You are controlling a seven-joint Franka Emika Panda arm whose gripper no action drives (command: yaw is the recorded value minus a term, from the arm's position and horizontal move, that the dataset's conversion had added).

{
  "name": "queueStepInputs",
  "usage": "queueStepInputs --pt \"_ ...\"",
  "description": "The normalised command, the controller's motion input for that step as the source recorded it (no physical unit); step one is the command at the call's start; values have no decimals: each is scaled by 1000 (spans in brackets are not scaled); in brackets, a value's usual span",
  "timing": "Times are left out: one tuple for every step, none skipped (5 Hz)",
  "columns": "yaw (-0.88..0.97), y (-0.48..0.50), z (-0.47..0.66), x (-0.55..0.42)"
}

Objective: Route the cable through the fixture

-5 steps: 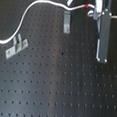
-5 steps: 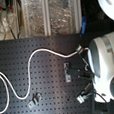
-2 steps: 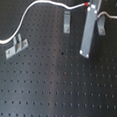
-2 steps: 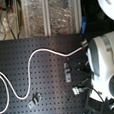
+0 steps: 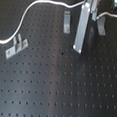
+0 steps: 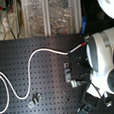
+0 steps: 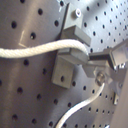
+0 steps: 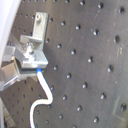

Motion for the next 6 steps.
queueStepInputs --pt "311 -70 1 -38" --pt "354 -102 3 -149" --pt "106 176 -18 -229" --pt "0 218 -68 -261" --pt "0 208 -84 -273" --pt "-3 150 -33 -127"
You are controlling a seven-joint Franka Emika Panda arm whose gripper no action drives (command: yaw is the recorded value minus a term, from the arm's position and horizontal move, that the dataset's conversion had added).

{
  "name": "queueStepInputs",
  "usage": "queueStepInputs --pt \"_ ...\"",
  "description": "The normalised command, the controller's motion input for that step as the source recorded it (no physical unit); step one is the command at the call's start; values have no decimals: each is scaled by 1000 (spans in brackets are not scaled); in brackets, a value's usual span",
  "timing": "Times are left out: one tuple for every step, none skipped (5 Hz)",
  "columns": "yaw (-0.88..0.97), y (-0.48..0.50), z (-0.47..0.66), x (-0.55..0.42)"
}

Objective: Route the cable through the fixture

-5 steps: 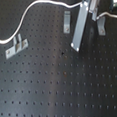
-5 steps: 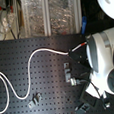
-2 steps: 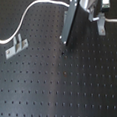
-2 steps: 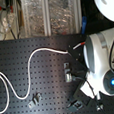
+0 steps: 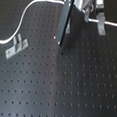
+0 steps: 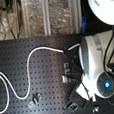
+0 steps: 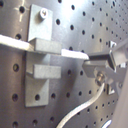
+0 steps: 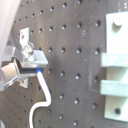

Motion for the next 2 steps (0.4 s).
queueStepInputs --pt "0 17 -1 15" --pt "0 17 0 15"
